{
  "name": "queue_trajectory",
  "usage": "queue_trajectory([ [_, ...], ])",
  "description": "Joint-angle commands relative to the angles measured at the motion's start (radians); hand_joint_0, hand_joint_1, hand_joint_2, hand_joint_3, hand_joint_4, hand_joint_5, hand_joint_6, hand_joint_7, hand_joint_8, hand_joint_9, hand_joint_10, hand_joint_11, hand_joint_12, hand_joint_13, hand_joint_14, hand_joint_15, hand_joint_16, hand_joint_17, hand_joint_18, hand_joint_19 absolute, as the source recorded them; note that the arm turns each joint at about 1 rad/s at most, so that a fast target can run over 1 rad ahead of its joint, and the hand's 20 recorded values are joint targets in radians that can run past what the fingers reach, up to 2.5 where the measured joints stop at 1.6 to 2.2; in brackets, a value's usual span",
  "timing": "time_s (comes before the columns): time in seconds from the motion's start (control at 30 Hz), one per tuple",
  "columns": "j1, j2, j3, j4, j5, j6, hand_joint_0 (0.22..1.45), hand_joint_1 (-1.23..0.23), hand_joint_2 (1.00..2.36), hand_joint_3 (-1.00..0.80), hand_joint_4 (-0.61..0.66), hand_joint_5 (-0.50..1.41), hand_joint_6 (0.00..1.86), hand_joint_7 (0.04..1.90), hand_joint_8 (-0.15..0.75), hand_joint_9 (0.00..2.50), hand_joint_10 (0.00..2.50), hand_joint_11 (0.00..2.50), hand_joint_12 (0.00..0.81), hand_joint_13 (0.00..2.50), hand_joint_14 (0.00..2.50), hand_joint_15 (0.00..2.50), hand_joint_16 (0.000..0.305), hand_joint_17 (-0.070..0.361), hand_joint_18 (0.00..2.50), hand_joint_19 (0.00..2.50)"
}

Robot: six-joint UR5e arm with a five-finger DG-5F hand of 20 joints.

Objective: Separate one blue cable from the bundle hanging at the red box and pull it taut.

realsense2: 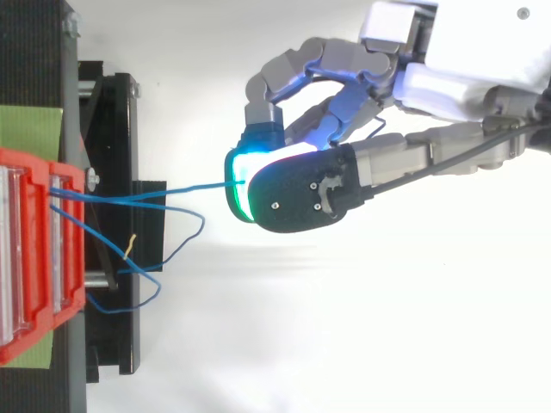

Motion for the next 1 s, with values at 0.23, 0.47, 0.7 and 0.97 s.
queue_trajectory([
  [0.23, -0.002, -0.001, 0.000, 0.001, -0.001, 0.000, 0.68, -0.75, 1.02, -0.20, -0.10, -0.19, 0.94, 1.21, 0.258, 1.01, 0.02, 0.80, 0.292, 0.73, 0.02, 0.42, 0.036, 0.080, 0.50, 0.42],
  [0.47, 0.003, -0.001, 0.000, 0.004, -0.001, -0.001, 0.70, -0.70, 1.02, -0.30, -0.13, -0.21, 0.94, 1.15, 0.241, 0.95, 0.02, 0.76, 0.295, 0.68, 0.02, 0.40, 0.037, 0.083, 0.47, 0.42],
  [0.7, 0.006, -0.001, -0.031, 0.039, -0.001, 0.000, 0.70, -0.69, 1.02, -0.31, -0.15, -0.22, 0.95, 1.15, 0.238, 0.94, 0.02, 0.76, 0.296, 0.67, 0.02, 0.41, 0.037, 0.084, 0.47, 0.42],
  [0.97, 0.008, -0.001, -0.056, 0.095, -0.001, -0.003, 0.73, -0.69, 1.02, -0.32, -0.22, -0.22, 0.96, 1.16, 0.229, 0.95, 0.02, 0.76, 0.293, 0.68, 0.02, 0.40, 0.037, 0.084, 0.48, 0.42],
])
